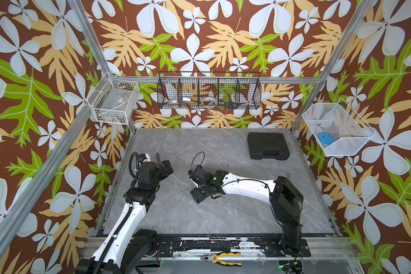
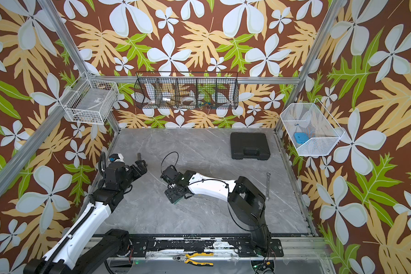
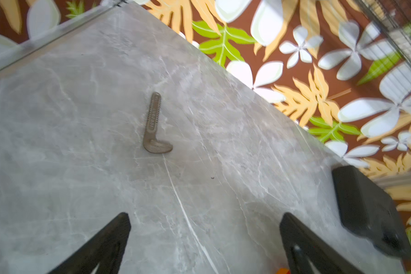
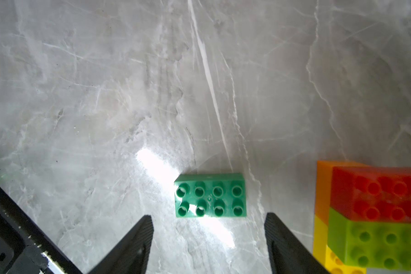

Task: Assemble a rectangle with lego
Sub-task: Pick up the lego brick from the center of the board.

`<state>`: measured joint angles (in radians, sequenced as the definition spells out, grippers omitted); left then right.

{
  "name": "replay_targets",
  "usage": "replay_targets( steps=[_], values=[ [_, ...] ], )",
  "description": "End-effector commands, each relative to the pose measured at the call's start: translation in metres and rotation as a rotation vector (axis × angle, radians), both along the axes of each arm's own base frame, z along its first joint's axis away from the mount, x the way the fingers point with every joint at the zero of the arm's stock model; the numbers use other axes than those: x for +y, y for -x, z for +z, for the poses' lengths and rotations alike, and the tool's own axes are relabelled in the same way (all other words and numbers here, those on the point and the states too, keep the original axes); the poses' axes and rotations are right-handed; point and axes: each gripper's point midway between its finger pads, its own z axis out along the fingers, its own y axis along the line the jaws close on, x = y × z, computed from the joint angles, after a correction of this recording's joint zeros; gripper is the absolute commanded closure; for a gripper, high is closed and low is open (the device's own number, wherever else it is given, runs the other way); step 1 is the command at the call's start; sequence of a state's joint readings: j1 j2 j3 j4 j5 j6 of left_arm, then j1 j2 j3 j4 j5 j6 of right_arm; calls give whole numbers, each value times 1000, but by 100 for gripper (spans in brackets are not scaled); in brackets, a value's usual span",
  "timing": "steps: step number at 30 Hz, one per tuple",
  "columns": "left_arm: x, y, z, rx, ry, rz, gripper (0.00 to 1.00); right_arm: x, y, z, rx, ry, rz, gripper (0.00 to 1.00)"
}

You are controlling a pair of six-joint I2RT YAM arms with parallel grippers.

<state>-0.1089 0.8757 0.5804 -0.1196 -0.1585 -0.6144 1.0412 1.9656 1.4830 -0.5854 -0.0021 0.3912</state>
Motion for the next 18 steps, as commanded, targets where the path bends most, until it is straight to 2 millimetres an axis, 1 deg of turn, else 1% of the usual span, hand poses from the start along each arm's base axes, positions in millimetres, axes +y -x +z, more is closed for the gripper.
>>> replay_targets(
  steps=[1, 4, 8, 13, 16, 18],
  values=[
    [10, 2, 6, -66, 30, 46, 2, -8, 3, -9, 19, 67, 17, 27],
    [4, 1, 5, -65, 22, -3, 12, -7, 4, -12, 30, 81, 27, 25],
    [0, 1, -7, -18, 22, -24, 22, -6, 5, -21, 32, 114, 50, 24],
    [-4, 0, -12, -16, 43, -37, 25, 0, 3, -28, 38, 134, 76, 24],
    [-4, -2, -12, -16, 40, -42, 24, 1, 1, -29, 31, 144, 81, 26],
    [-5, -3, -12, -10, 40, -43, 21, 2, 0, -30, 29, 147, 84, 27]
  ],
)
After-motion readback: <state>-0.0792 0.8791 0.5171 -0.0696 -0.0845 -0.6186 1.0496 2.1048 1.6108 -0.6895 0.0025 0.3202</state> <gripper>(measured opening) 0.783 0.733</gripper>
